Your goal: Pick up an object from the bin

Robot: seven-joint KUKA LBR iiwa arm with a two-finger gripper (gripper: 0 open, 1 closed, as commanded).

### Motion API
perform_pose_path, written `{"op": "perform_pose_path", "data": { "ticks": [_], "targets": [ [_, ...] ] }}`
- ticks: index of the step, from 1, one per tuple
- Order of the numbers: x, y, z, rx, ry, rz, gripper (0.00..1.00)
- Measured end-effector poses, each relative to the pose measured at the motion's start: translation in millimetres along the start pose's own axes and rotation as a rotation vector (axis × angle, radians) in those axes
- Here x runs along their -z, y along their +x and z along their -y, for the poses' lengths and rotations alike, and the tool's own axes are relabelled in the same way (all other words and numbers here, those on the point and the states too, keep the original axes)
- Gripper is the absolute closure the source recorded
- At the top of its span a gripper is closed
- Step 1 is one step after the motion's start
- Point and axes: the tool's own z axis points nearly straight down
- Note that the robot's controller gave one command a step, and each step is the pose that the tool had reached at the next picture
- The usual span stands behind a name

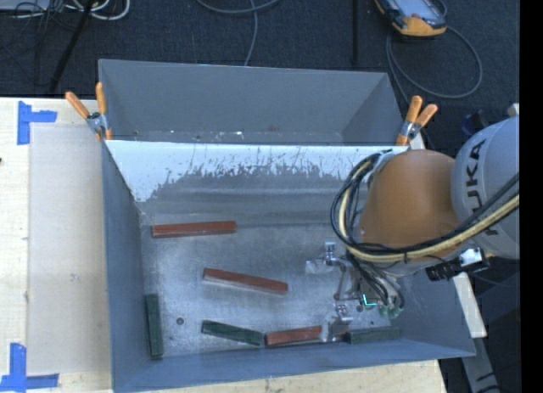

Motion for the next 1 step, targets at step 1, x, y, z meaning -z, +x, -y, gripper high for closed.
{"op": "perform_pose_path", "data": {
  "ticks": [1],
  "targets": [
    [3.7,-1.8,0.0,0.0,0.0,0.007,0.0]
  ]
}}
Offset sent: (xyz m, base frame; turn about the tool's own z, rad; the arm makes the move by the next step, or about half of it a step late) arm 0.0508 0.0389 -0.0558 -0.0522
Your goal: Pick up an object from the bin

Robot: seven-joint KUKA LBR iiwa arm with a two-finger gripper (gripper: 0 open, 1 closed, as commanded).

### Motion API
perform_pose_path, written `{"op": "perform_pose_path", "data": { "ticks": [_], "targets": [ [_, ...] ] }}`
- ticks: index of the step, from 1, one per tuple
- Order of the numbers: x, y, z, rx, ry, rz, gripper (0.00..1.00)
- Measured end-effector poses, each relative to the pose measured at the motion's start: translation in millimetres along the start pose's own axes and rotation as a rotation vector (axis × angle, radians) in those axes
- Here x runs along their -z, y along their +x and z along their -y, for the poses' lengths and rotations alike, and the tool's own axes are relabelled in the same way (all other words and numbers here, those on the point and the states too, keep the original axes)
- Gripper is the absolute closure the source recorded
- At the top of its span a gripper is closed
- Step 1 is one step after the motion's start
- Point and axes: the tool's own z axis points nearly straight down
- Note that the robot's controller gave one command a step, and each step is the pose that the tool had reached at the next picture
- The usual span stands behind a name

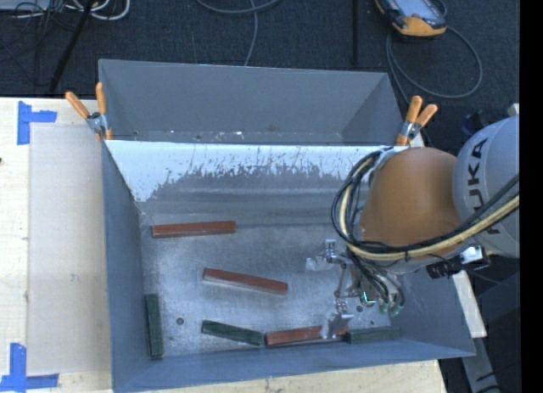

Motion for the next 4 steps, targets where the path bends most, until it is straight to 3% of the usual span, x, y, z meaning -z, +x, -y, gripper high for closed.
{"op": "perform_pose_path", "data": {
  "ticks": [1,2,3,4],
  "targets": [
    [-39.1,-36.4,-26.3,0.036,0.001,0.009,0.0],
    [-90.2,-59.6,-10.4,0.03,-0.001,0.004,0.0],
    [-88.4,-66.7,-52.8,-0.261,-0.001,0.013,1.0],
    [-88.4,-66.7,-52.8,-0.261,-0.001,0.013,1.0]
  ]
}}
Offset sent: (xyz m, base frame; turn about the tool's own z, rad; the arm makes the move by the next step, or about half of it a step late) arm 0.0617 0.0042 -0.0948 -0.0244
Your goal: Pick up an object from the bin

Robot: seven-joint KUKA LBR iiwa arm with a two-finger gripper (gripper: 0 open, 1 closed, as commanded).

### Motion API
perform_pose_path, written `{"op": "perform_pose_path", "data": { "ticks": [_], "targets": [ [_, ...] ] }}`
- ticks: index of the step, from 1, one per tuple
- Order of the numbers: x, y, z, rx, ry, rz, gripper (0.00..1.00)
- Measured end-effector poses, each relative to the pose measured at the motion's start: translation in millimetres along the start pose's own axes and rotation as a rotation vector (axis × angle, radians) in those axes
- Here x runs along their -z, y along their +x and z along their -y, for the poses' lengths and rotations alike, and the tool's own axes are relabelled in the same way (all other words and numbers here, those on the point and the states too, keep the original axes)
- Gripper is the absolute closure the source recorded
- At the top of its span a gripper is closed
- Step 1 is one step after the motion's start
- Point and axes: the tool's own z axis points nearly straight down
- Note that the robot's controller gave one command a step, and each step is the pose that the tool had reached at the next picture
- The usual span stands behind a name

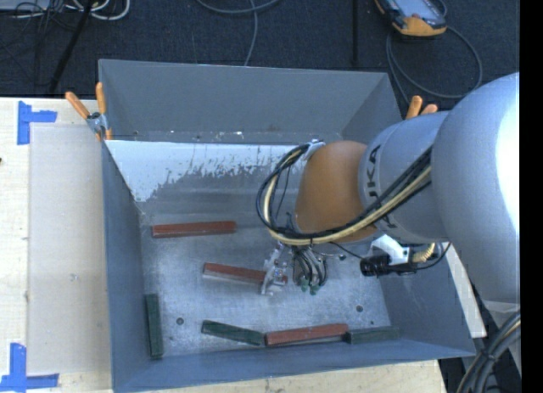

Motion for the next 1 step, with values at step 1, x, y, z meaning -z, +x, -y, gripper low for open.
{"op": "perform_pose_path", "data": {
  "ticks": [1],
  "targets": [
    [149.5,35.3,-6.3,0.095,0.002,-0.01,1.0]
  ]
}}
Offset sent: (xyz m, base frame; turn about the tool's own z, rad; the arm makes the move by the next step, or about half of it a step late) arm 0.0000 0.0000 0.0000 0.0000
